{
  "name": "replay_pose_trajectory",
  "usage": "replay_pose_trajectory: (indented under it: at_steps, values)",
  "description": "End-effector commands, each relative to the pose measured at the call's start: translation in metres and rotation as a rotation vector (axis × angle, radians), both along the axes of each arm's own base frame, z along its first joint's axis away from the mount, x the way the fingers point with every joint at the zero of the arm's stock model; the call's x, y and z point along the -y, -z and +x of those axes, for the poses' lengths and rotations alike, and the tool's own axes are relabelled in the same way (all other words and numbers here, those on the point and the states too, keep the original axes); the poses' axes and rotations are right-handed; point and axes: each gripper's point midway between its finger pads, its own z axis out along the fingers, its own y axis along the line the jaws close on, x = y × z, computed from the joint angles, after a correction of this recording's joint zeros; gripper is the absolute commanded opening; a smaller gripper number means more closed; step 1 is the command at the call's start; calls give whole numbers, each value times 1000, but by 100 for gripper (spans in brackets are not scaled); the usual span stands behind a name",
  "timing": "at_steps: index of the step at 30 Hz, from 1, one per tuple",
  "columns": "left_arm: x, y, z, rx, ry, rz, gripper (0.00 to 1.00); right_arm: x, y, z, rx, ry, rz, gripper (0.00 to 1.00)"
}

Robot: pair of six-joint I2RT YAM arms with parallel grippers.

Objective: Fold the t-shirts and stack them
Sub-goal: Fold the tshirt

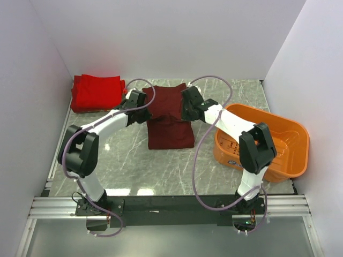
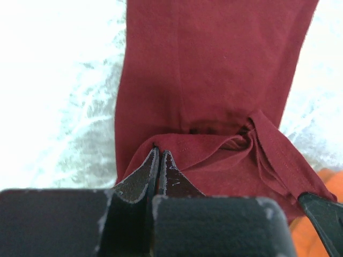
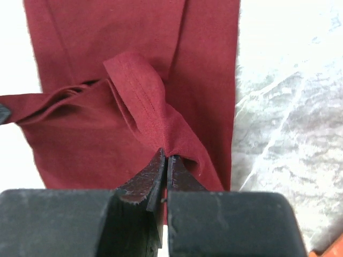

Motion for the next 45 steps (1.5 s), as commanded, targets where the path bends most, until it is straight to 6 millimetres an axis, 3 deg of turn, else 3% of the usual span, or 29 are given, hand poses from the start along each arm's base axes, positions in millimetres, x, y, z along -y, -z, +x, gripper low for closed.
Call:
replay_pose_trajectory:
  at_steps: [1,3,5,6,7,9,10,11,13,15,16,17,18,19,20,21,23,25,26,28,33,38,45]
  values:
    - [3,-14,18,45,39,-9,1,1,-5,23,14,-4,5,0]
    - [4,-8,23,33,51,-7,1,-3,4,27,-13,-34,18,0]
    - [7,-5,28,32,62,-10,2,-5,2,36,-10,-49,43,7]
    - [7,-4,30,37,71,-5,11,-5,9,38,-25,-51,37,11]
    - [6,-5,35,45,66,-1,20,-4,3,46,-10,-45,38,22]
    - [5,-7,40,55,68,6,37,-1,5,52,-16,-39,27,32]
    - [2,-8,41,51,65,8,41,-2,-1,56,-3,-39,30,44]
    - [2,-12,44,58,66,5,51,-2,-5,56,3,-55,25,51]
    - [5,-17,40,52,100,3,63,-4,-8,51,6,-89,31,68]
    - [7,-19,28,47,122,-25,89,-7,-18,42,15,-122,69,75]
    - [7,-20,23,47,129,-36,99,-6,-9,31,-12,-131,76,75]
    - [5,-18,12,42,133,-46,99,-4,-16,25,-2,-136,87,76]
    - [6,-16,4,31,136,-67,99,-1,-4,12,-38,-145,85,76]
    - [2,0,-11,-8,139,-69,100,1,-2,7,-42,-148,85,76]
    - [3,-6,-16,8,141,-93,99,4,-6,1,-35,-147,88,76]
    - [7,-3,-26,-9,164,-117,99,10,5,-10,-63,-143,74,76]
    - [7,11,-48,-48,179,-139,99,18,5,-23,-74,-131,66,76]
    - [11,25,-72,-94,212,-152,100,26,21,-43,-120,-123,61,76]
    - [11,30,-78,-111,209,-155,99,28,17,-49,-115,-123,71,76]
    - [11,39,-94,-137,217,-156,95,31,30,-67,-154,-130,82,74]
    - [11,52,-105,-164,208,-165,71,34,50,-91,-221,-158,91,66]
    - [13,66,-106,-192,210,-166,47,37,66,-90,-242,-142,64,54]
    - [10,76,-109,-232,195,-127,11,27,82,-91,-290,-164,87,45]
